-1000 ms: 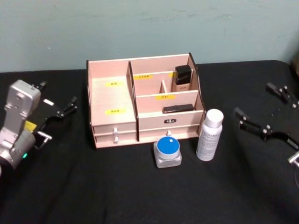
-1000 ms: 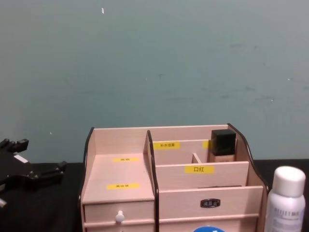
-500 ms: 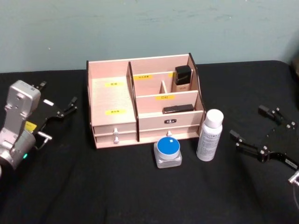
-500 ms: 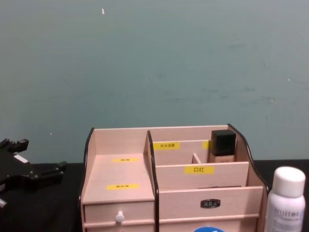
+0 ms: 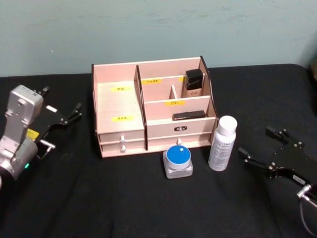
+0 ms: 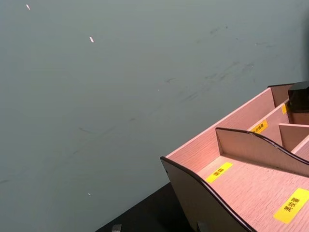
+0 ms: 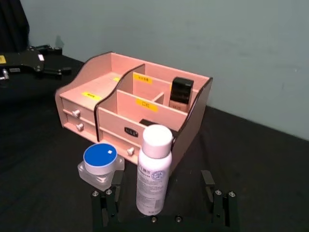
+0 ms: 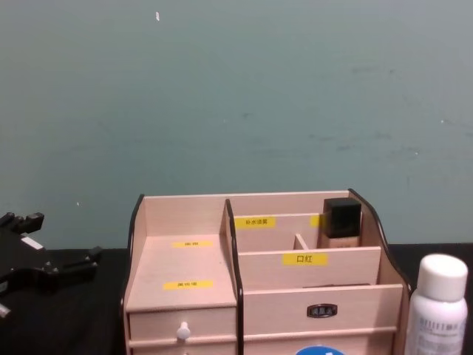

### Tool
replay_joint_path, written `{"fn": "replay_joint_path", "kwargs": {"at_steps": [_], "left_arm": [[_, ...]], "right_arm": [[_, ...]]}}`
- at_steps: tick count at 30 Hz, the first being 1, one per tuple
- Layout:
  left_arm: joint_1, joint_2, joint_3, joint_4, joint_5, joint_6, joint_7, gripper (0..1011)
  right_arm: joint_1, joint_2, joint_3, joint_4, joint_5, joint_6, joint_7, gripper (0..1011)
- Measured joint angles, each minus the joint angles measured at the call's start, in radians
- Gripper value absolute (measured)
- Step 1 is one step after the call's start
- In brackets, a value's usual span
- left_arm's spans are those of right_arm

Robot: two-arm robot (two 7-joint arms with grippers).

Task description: Pick up the facial cleanser and watermelon frost from the table and place them into the tiered storage box.

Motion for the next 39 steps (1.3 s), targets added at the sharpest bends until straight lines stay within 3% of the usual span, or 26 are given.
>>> {"fn": "replay_joint_path", "kwargs": {"at_steps": [24,39], "left_arm": [[0.000,0.000,0.000,0.000,0.000,0.000,0.000,1010],[0.000,0.000,0.000,0.000,0.000,0.000,0.000,1010]], "right_arm": [[0.145,-0.104,-0.058,0.168,-0.031,-0.004,0.113,1000],[0.228,-0.137,-0.101,0.242,-0.046,0.005,0.150,1000]]}}
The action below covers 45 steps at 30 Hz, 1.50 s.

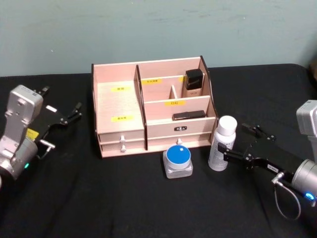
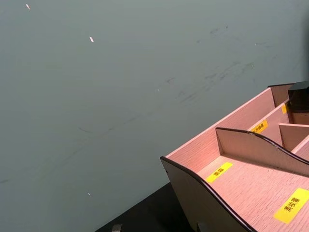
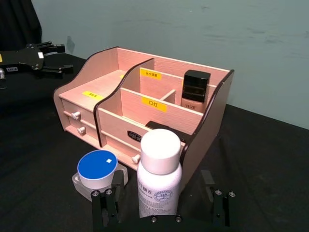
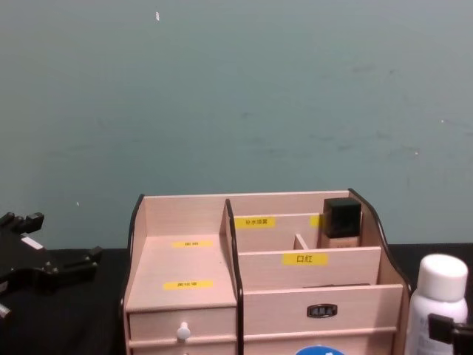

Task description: Pick up the facial cleanser and watermelon frost from the table and place them into the tiered storage box.

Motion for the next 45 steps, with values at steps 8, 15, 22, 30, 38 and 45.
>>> {"fn": "replay_joint_path", "kwargs": {"at_steps": [8,15,22,30,38,45], "left_arm": [[0.000,0.000,0.000,0.000,0.000,0.000,0.000,1010],[0.000,0.000,0.000,0.000,0.000,0.000,0.000,1010],[0.000,0.000,0.000,0.000,0.000,0.000,0.000,1009],[0.000,0.000,0.000,0.000,0.000,0.000,0.000,1010],[0.000,0.000,0.000,0.000,0.000,0.000,0.000,1010],[0.000,0.000,0.000,0.000,0.000,0.000,0.000,1010]], "right_arm": [[0.046,-0.013,-0.031,0.038,-0.008,0.004,0.018,1000],[0.079,-0.023,-0.053,0.065,-0.016,0.010,0.024,1000],[0.107,-0.034,-0.072,0.089,-0.020,0.017,0.028,1000],[0.141,-0.045,-0.092,0.115,-0.027,0.026,0.030,1000],[0.163,-0.053,-0.104,0.128,-0.030,0.037,0.031,1000],[0.163,-0.053,-0.104,0.129,-0.030,0.038,0.031,1000]]}}
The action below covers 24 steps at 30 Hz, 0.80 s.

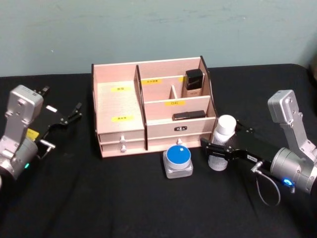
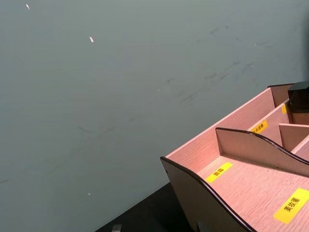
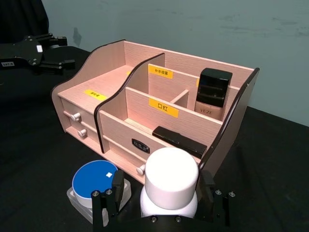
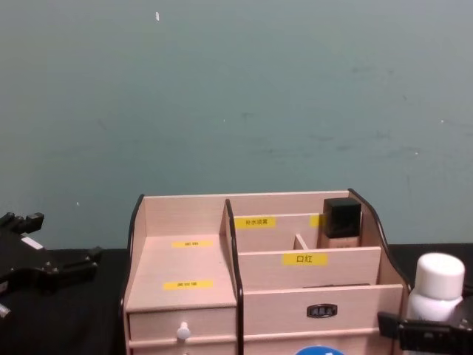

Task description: Pick up the facial cleanser and watermelon frost from the table and place them into the tiered storage box.

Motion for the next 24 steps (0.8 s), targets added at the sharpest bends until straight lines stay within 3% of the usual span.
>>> {"fn": "replay_joint_path", "kwargs": {"at_steps": [5,16,24], "left_arm": [[0.000,0.000,0.000,0.000,0.000,0.000,0.000,1009],[0.000,0.000,0.000,0.000,0.000,0.000,0.000,1010],[0.000,0.000,0.000,0.000,0.000,0.000,0.000,1010]], "right_arm": [[-0.001,0.000,0.001,-0.001,0.000,-0.001,0.000,941],[-0.003,0.001,0.002,-0.003,0.001,-0.002,-0.001,616],[-0.004,0.002,0.002,-0.003,0.001,-0.003,-0.001,591]]}}
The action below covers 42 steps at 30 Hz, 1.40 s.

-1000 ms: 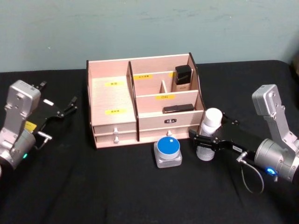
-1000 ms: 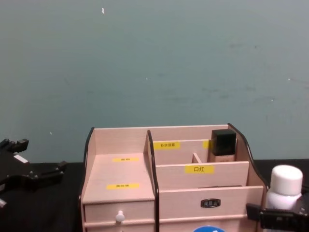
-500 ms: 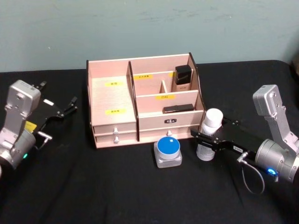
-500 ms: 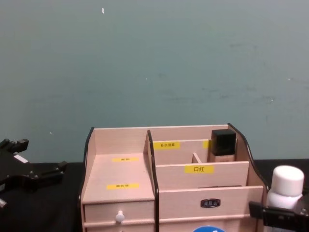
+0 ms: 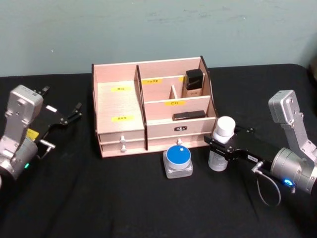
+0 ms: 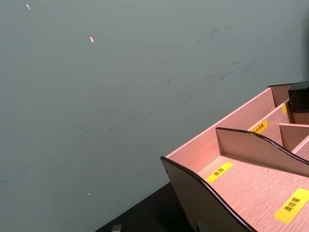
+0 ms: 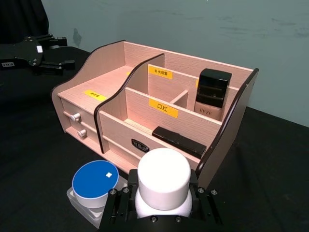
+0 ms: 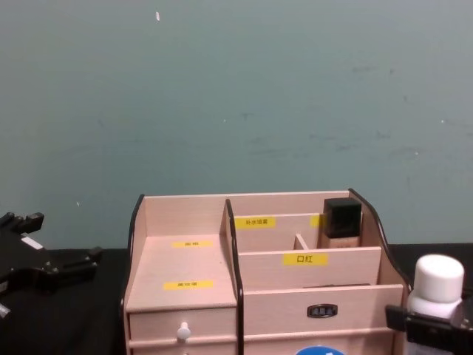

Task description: Pick up the facial cleanser and watermelon frost from the table and place them into the tiered storage box.

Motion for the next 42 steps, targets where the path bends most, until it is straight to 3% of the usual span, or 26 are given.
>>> {"fn": "replay_joint_path", "kwargs": {"at_steps": [17,28,35,42], "left_arm": [[0.000,0.000,0.000,0.000,0.000,0.000,0.000,1010],[0.000,0.000,0.000,0.000,0.000,0.000,0.000,1010],[0.000,0.000,0.000,0.000,0.000,0.000,0.000,1009],[0.000,0.000,0.000,0.000,0.000,0.000,0.000,1010]], "right_arm": [[-0.006,0.008,0.009,-0.009,0.017,-0.007,0.010,591],[-0.013,0.046,0.027,-0.091,0.060,0.023,0.022,591],[0.016,0.066,0.028,-0.146,0.088,0.044,0.029,591],[0.084,0.063,-0.003,-0.162,0.104,0.065,0.038,591]]}}
